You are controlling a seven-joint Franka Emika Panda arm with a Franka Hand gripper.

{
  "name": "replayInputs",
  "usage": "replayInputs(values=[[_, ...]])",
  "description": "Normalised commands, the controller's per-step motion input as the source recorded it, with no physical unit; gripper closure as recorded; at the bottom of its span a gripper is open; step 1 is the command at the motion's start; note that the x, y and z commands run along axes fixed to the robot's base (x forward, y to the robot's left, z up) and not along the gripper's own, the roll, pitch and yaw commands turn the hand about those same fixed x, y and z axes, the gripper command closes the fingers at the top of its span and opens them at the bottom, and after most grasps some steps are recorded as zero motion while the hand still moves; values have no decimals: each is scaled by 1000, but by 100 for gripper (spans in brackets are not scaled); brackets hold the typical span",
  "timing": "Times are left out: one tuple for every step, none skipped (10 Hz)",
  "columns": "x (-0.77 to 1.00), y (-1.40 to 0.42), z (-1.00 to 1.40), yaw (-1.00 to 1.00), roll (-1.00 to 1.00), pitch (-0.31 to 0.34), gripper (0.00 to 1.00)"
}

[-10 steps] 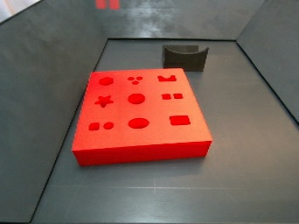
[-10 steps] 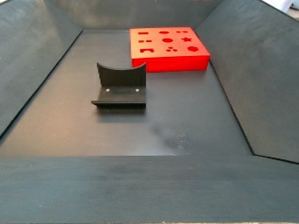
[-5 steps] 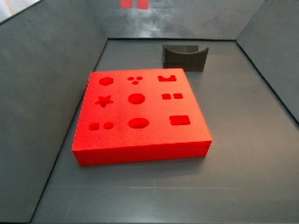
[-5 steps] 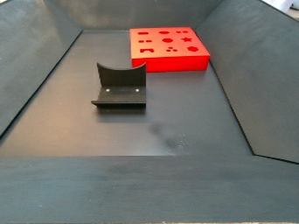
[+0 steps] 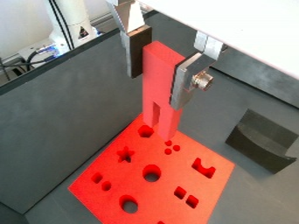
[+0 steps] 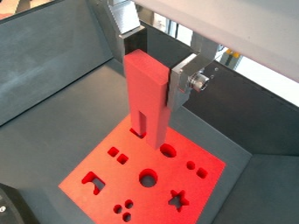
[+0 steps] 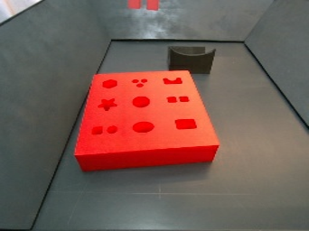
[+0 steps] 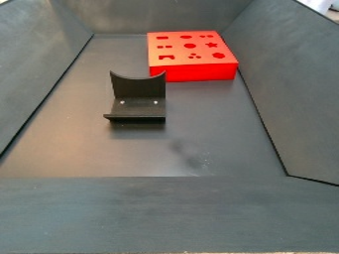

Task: Pick up the double-square object. Move up. Move to above the board. Insert the double-square object.
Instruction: Insert the double-square object.

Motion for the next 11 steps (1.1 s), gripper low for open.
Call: replayInputs(values=[[240,37,-491,831,34,17,100],[506,103,-560,649,-59,0,100],[800,151,-534,426,-50,54,100],[1000,134,-463,223,-36,69,100],[1000,146,-403,123,0,74,100],[1000,9,-469,0,0,76,100],[1000,0,-517,-34,0,51,100],[857,0,-494,-240,6,20,100],[666,0,-517,-443,36,4,100],[583,69,-526,-546,14,10,100],[640,109,-643,-520,0,1,100]])
